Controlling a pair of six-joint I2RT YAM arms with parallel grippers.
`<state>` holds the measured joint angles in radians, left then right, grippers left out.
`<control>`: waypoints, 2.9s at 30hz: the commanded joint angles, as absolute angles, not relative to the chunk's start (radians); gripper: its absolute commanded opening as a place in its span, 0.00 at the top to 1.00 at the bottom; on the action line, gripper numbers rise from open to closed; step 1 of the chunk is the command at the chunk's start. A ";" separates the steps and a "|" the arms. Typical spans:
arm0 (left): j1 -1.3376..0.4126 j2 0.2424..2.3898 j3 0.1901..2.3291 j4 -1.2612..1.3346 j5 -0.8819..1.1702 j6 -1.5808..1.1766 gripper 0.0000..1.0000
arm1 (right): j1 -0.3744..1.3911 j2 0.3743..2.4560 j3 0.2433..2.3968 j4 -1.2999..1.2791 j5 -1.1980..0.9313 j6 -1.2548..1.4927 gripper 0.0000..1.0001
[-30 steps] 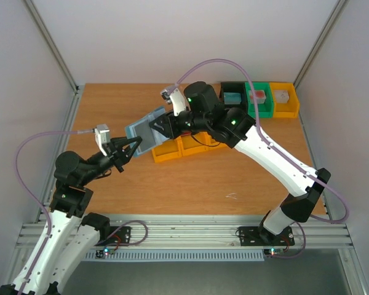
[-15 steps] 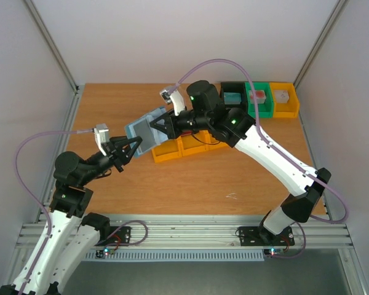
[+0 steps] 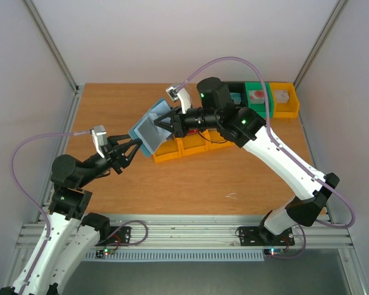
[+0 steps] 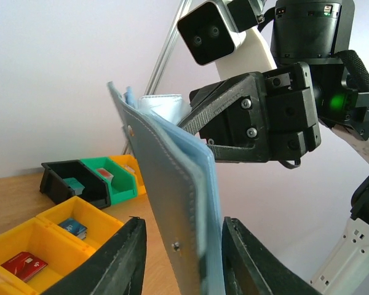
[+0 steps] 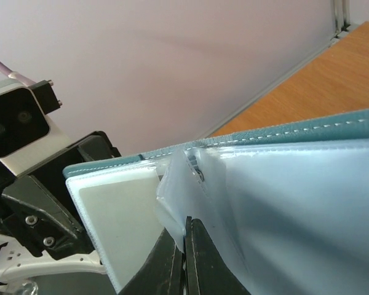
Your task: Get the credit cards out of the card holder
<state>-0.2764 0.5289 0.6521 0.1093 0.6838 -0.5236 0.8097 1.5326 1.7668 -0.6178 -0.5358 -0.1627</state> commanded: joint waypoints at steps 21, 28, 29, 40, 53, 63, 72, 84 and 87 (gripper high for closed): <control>-0.278 0.531 0.650 0.130 0.629 -0.432 0.90 | 0.811 1.542 1.817 -0.589 -0.696 -0.145 0.99; -0.279 0.532 0.647 0.138 0.644 -0.452 0.66 | 0.822 1.555 1.824 -0.596 -0.671 -0.147 0.99; -0.278 0.530 0.645 0.145 0.657 -0.456 0.64 | 0.822 1.557 1.823 -0.597 -0.666 -0.146 0.99; -0.278 0.545 0.648 0.118 0.632 -0.482 0.57 | 0.868 1.613 1.882 -0.663 -0.657 -0.187 0.99; -0.281 0.593 0.772 -0.398 0.311 0.054 1.00 | 0.772 1.537 1.837 -0.823 -0.409 -0.248 0.65; -0.297 0.648 0.817 -0.515 -0.158 0.894 1.00 | 0.773 1.490 1.802 -0.868 -0.382 -0.336 0.46; -0.293 0.682 0.989 -0.721 0.259 0.319 1.00 | 0.787 1.482 1.739 -0.703 -0.584 -0.296 0.37; -0.288 0.683 1.036 -0.702 0.260 0.152 1.00 | 1.021 1.622 1.782 -0.635 -0.096 -0.255 0.02; -0.279 0.658 1.036 -0.678 0.393 0.087 1.00 | 1.000 1.644 1.783 -0.666 -0.087 -0.283 0.01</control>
<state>-0.2874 0.6910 1.0023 -0.7483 0.2359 0.1944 1.0191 1.6070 1.7599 -0.6571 -0.2062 -0.2699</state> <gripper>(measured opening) 0.043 0.985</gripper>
